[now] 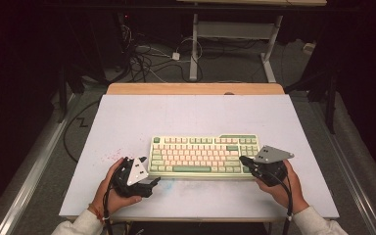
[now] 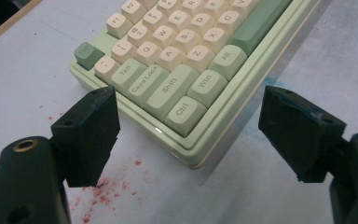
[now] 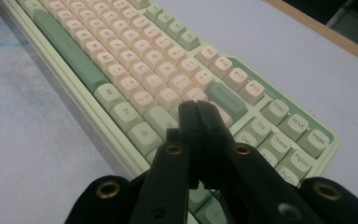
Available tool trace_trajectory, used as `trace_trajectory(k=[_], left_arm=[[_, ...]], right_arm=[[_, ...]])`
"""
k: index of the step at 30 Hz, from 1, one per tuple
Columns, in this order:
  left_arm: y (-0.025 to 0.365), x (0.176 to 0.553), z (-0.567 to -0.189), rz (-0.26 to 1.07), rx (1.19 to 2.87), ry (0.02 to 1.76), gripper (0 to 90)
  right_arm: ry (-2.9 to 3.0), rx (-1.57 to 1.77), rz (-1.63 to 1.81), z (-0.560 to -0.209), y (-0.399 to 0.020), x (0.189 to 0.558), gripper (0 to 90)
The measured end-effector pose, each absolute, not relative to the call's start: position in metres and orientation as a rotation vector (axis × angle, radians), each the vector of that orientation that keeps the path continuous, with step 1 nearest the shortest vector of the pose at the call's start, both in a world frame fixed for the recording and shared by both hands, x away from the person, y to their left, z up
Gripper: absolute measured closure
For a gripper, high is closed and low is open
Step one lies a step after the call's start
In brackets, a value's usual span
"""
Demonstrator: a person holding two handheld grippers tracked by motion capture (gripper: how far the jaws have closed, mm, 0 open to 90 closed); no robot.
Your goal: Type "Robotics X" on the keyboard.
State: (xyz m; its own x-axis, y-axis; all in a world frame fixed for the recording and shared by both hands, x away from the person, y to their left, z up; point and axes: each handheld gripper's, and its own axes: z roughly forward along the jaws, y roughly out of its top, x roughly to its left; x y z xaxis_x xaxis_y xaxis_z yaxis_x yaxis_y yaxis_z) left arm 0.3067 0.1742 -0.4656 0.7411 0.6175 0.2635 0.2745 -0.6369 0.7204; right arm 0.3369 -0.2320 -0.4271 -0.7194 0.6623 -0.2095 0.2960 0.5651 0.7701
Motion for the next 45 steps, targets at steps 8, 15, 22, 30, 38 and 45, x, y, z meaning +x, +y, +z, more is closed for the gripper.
trace_trajectory(k=[8, 15, 22, 30, 38, 45], left_arm=[[0.176, 0.308, -0.465, 0.659, 2.259, 0.671, 19.2], [0.175, 0.308, -0.468, 0.649, 2.276, 0.668, 19.4], [0.175, 0.309, -0.469, 0.656, 2.282, 0.665, 19.6], [0.174, 0.308, -0.468, 0.642, 2.282, 0.67, 19.9], [0.176, 0.307, -0.459, 0.609, 2.234, 0.691, 41.9], [0.183, 0.31, -0.453, 0.517, 2.229, 0.729, 79.3]], right_arm=[[2.37, 0.762, 0.973, -0.433, -0.219, 0.352, 90.0], [2.403, 0.758, 0.949, -0.44, -0.211, 0.359, 90.0], [2.413, 0.758, 0.927, -0.445, -0.21, 0.359, 90.0], [2.434, 0.767, 0.904, -0.454, -0.21, 0.361, 90.0], [2.423, 0.789, 0.913, -0.455, -0.212, 0.362, 90.0], [2.418, 0.785, 0.911, -0.455, -0.212, 0.361, 90.0]])
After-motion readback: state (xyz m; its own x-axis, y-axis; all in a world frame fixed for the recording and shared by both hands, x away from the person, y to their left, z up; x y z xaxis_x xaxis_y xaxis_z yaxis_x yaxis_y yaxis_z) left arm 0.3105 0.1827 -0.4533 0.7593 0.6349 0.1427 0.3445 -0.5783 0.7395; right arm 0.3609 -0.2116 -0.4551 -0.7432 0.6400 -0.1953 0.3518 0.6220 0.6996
